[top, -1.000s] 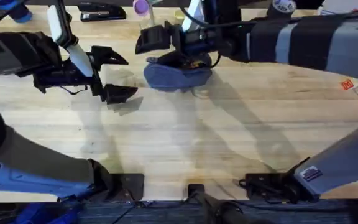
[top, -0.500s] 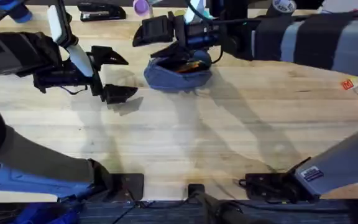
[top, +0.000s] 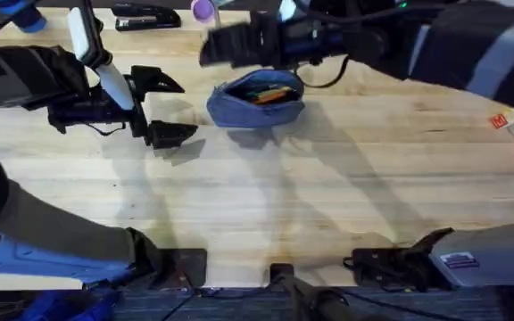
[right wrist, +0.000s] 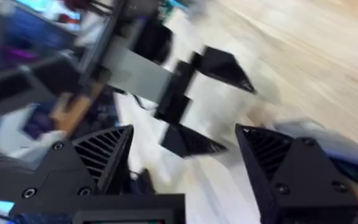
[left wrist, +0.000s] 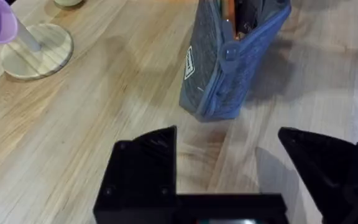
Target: Unzip the bag, pick up the pens from the table one at a time and place them inside, then zip the bag closed.
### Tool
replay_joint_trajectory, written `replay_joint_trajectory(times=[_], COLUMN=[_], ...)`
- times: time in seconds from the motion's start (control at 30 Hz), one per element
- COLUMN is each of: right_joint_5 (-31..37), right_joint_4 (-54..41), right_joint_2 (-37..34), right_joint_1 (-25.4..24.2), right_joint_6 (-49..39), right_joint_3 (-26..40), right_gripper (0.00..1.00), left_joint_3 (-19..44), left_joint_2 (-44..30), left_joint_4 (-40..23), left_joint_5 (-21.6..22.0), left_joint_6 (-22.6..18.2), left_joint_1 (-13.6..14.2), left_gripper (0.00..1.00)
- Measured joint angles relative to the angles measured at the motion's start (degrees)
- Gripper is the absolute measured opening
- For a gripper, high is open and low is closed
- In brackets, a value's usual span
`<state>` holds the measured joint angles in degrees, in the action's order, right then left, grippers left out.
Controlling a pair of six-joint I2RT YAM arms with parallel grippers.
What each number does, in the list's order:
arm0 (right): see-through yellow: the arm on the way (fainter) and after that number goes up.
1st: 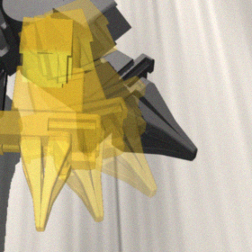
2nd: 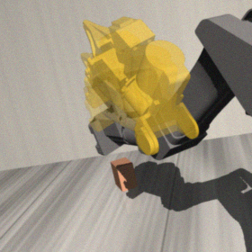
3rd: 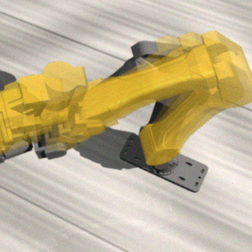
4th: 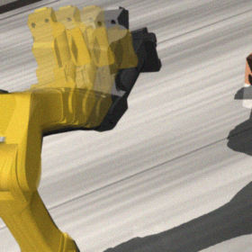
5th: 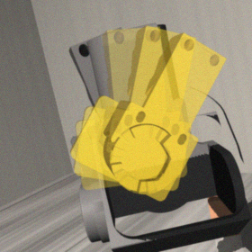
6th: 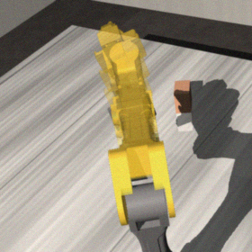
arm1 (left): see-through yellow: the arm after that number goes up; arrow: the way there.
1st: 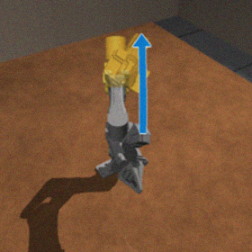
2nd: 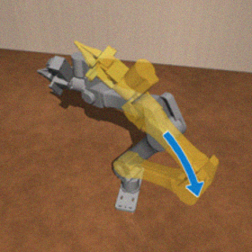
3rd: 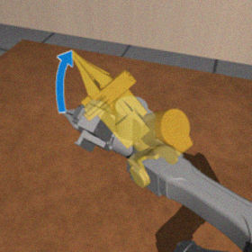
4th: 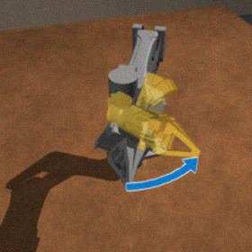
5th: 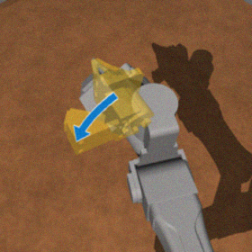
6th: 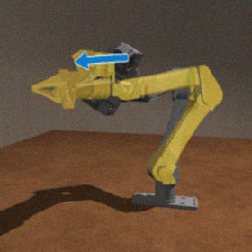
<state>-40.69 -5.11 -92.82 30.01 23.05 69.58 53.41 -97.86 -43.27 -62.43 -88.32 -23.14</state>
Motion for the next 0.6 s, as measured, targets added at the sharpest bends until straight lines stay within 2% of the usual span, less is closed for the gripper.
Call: replay_joint_trajectory(times=[0.13, 0.27, 0.3, 0.47, 0.6], right_joint_5=[10.08, 18.99, 25.93, 28.88, 29.58], right_joint_4=[-15.11, -19.47, -19.44, -19.69, -20.50], right_joint_2=[0.16, 0.20, 0.51, 0.48, 0.43], right_joint_1=[3.52, 7.82, 11.32, 13.30, 13.87], right_joint_6=[-10.83, -21.55, -33.23, -42.94, -46.88], right_joint_3=[5.31, 10.60, 12.87, 12.87, 12.87], right_gripper=[0.995, 0.995, 0.995, 0.996, 0.996], left_joint_3=[0.00, 0.00, 0.00, 0.00, 0.00], left_joint_2=[0.00, 0.00, 0.00, 0.00, 0.00], left_joint_4=[0.00, 0.00, 0.00, 0.00, 0.00], left_joint_5=[0.00, 0.00, -0.07, -0.20, -0.39], left_joint_6=[-0.01, 0.01, -0.01, -0.01, -0.01], left_joint_1=[0.00, 0.00, 0.00, 0.00, 0.00], left_gripper=[0.993, 0.993, 0.993, 0.993, 0.993])
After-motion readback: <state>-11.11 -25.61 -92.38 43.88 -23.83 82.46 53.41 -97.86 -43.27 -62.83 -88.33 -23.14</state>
